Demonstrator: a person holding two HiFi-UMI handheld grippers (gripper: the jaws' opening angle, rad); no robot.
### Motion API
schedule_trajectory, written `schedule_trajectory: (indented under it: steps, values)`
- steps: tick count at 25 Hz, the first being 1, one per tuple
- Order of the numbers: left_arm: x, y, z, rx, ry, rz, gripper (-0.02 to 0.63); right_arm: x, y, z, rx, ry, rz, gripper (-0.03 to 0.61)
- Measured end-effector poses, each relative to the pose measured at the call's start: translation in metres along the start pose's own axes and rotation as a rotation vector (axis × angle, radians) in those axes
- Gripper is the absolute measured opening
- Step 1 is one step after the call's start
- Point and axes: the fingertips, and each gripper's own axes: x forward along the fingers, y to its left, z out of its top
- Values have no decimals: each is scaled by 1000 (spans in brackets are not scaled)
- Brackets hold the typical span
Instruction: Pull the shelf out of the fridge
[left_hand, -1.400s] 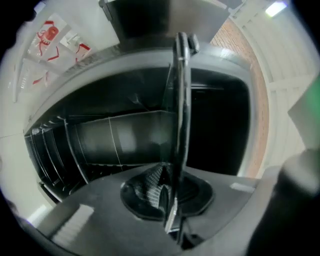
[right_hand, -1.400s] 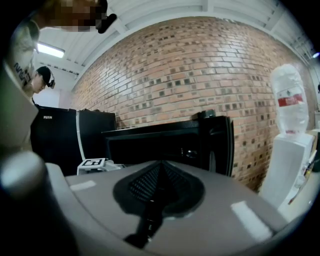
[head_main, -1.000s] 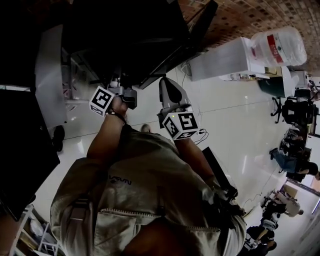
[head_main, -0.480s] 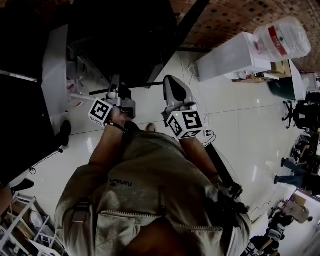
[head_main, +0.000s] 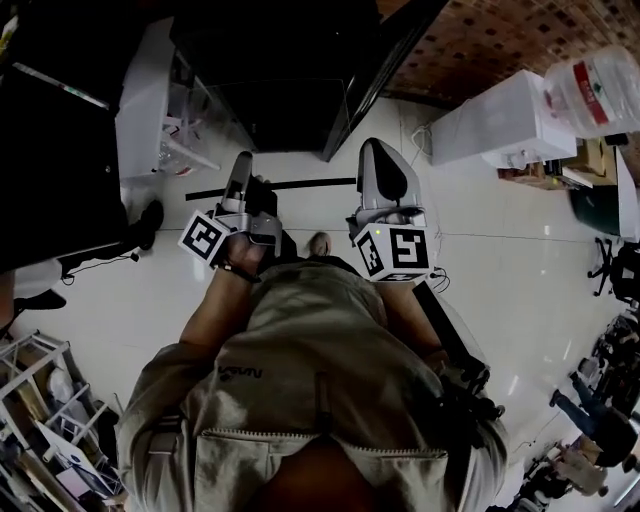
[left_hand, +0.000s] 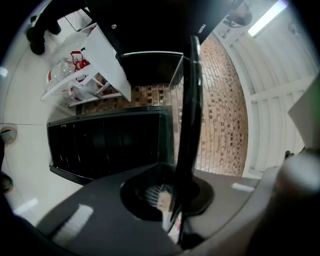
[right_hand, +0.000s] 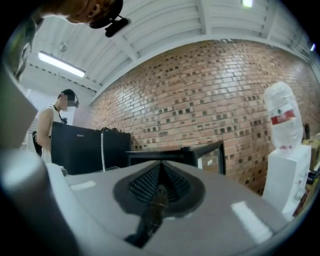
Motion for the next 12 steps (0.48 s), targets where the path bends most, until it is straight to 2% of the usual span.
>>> schedule_trajectory:
  steps: [7,12]
  values:
    - [-32,-26,6,-32,43,-39,21,-17,29,18,-19,-44,-21,0]
    - [-55,-42,21,-31,86,-51,25,-29,48,45,-44,-66,-56,0]
